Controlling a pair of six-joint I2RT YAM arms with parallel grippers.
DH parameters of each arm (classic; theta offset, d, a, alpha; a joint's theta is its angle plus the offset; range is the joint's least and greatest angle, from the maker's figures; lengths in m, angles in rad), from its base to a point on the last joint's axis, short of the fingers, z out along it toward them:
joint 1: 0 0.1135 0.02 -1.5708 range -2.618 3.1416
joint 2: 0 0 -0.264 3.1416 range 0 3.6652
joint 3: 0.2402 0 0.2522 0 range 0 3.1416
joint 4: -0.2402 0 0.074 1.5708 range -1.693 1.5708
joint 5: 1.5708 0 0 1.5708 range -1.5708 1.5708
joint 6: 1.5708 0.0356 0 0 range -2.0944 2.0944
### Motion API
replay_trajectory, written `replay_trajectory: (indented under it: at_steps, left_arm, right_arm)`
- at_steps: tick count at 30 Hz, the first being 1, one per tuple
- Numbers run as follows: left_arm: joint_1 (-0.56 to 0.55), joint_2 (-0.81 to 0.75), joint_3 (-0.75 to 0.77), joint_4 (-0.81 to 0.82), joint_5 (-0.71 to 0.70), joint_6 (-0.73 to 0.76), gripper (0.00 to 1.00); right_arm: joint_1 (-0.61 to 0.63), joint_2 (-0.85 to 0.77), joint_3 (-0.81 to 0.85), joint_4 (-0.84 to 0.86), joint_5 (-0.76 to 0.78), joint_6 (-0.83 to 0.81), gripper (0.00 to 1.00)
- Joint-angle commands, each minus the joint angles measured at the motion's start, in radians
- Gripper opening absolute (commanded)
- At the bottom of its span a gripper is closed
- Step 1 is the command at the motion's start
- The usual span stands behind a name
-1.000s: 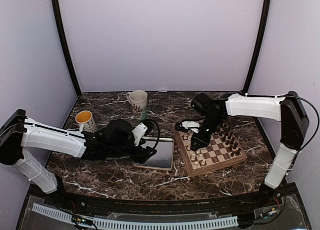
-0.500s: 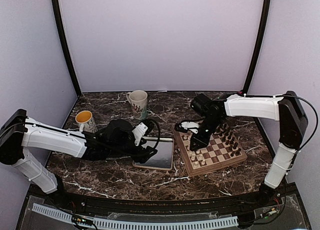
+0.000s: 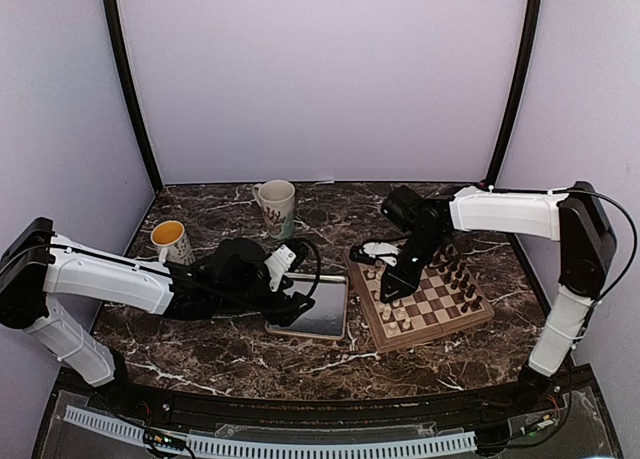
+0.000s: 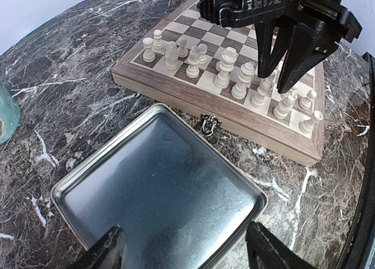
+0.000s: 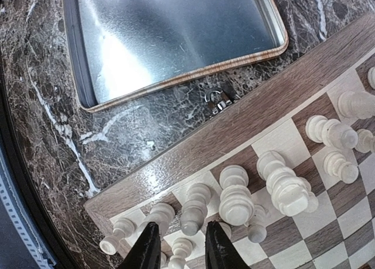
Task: Set up the chess pieces on the board
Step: Place the bishop on f1, then reset both arms
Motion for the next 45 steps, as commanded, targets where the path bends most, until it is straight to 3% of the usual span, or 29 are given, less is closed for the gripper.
replay_trajectory:
  at_steps: [1, 10, 17, 20, 22, 24, 25, 29, 33, 37, 45]
  left_arm:
    - [0.006, -0.046, 0.036, -0.047, -0.017, 0.011, 0.72]
    - [0.048, -0.083, 0.187, -0.261, -0.094, 0.027, 0.78]
    - [0.079, -0.128, 0.327, -0.431, -0.227, 0.022, 0.98]
    - [0.089, -0.138, 0.381, -0.482, -0.378, -0.016, 0.99]
    - [0.094, -0.135, 0.406, -0.506, -0.490, -0.051, 0.99]
    - [0.099, -0.132, 0.425, -0.514, -0.555, -0.038, 0.99]
    - [0.101, -0.128, 0.438, -0.521, -0.582, -0.036, 0.99]
    - [0.106, -0.121, 0.493, -0.571, -0.648, -0.066, 0.99]
    - [0.108, -0.175, 0.440, -0.466, -0.635, -0.036, 0.99]
    - [0.108, -0.246, 0.386, -0.378, -0.625, 0.009, 0.99]
    - [0.108, -0.278, 0.409, -0.405, -0.636, 0.083, 0.99]
  right_arm:
    - [-0.010, -0.077, 0.049, -0.047, -0.011, 0.002, 0.29]
    - [-0.161, -0.246, 0.042, -0.055, -0.040, -0.010, 0.35]
    - [-0.354, -0.449, -0.029, 0.060, -0.083, 0.006, 0.37]
    - [-0.418, -0.566, -0.082, 0.193, -0.016, 0.064, 0.48]
    - [-0.457, -0.632, -0.120, 0.285, 0.029, 0.114, 0.66]
    - [-0.491, -0.691, -0.182, 0.393, 0.114, 0.205, 0.93]
    - [-0.509, -0.714, -0.203, 0.440, 0.148, 0.241, 1.00]
    - [-0.575, -0.750, -0.240, 0.509, 0.176, 0.333, 0.99]
    - [-0.579, -0.760, -0.218, 0.504, 0.230, 0.383, 0.99]
    - [-0.581, -0.776, -0.151, 0.474, 0.257, 0.379, 1.00]
    - [-0.581, -0.804, -0.099, 0.452, 0.204, 0.348, 1.00]
